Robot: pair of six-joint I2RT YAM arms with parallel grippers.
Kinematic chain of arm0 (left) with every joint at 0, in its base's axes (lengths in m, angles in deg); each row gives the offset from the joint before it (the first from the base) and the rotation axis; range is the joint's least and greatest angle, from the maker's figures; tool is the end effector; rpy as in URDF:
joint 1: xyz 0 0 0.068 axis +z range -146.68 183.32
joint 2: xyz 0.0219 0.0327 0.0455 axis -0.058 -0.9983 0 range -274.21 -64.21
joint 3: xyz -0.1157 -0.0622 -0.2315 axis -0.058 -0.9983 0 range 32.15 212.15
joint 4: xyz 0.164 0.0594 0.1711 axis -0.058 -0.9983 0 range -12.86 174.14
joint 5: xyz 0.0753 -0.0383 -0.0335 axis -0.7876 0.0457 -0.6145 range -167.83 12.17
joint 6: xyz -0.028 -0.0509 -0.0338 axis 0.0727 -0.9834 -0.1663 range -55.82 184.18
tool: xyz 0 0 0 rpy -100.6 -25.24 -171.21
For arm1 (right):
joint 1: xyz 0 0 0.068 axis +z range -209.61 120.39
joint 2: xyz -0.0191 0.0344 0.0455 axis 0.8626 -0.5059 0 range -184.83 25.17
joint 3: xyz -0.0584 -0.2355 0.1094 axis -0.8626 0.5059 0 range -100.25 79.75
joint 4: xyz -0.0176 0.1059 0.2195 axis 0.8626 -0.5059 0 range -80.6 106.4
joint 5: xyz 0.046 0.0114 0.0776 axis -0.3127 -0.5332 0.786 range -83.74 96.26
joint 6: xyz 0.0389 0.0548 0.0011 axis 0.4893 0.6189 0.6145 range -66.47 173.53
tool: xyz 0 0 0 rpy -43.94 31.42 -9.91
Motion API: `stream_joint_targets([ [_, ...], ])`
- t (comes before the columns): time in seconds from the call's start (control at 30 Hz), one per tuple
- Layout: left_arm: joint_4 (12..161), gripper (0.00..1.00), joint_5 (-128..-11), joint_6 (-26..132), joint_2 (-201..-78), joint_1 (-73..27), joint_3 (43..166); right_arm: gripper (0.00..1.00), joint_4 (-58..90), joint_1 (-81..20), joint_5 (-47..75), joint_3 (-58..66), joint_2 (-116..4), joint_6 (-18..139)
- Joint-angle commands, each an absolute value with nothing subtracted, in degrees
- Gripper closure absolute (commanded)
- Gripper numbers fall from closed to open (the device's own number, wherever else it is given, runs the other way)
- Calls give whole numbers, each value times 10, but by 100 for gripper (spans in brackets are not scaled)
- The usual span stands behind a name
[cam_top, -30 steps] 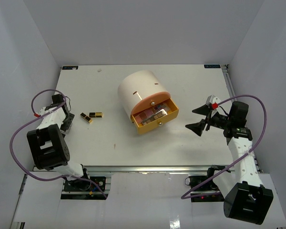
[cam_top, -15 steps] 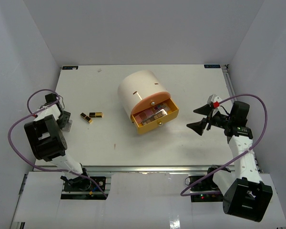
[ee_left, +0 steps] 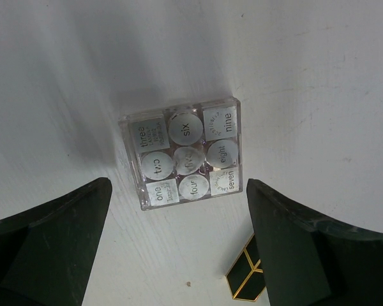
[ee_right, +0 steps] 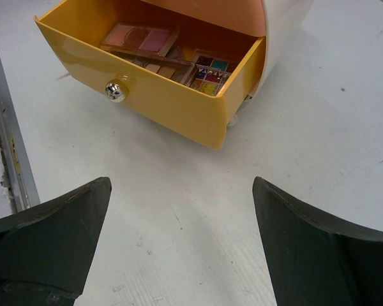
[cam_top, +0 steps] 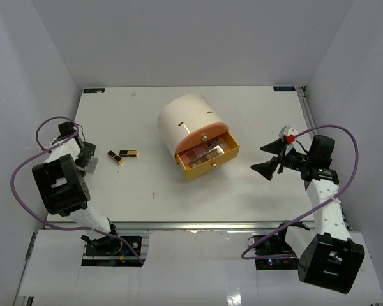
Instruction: Organize the makeup
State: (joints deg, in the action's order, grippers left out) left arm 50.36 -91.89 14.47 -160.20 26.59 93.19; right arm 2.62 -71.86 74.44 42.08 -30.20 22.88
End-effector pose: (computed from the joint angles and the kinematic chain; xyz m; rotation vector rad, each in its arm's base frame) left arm 0.2820 0.1355 0.1710 -1.6669 2.1481 0.2098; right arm 0.1945 0.0087 0.2643 -0.9115 1.5806 0.7253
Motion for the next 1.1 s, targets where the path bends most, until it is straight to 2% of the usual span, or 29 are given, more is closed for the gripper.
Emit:
stream_joint_targets([
  [0.0, 512, 2, -906, 116, -1610, 268, 947, 2, 22, -723, 764, 418, -303, 222],
  [0.77, 448, 2, -936, 98, -1719, 269, 1023, 2, 22, -730, 767, 416, -305, 222],
  [0.87, 448, 5, -936, 100, -1726, 269, 1021, 2, 22, -731, 767, 416, -304, 222],
  [1.0, 448, 18, -930, 116, -1740, 269, 1026, 2, 22, -733, 771, 415, -300, 223],
  [1.07, 448, 21, -929, 120, -1743, 269, 1026, 2, 22, -734, 774, 415, -298, 224],
])
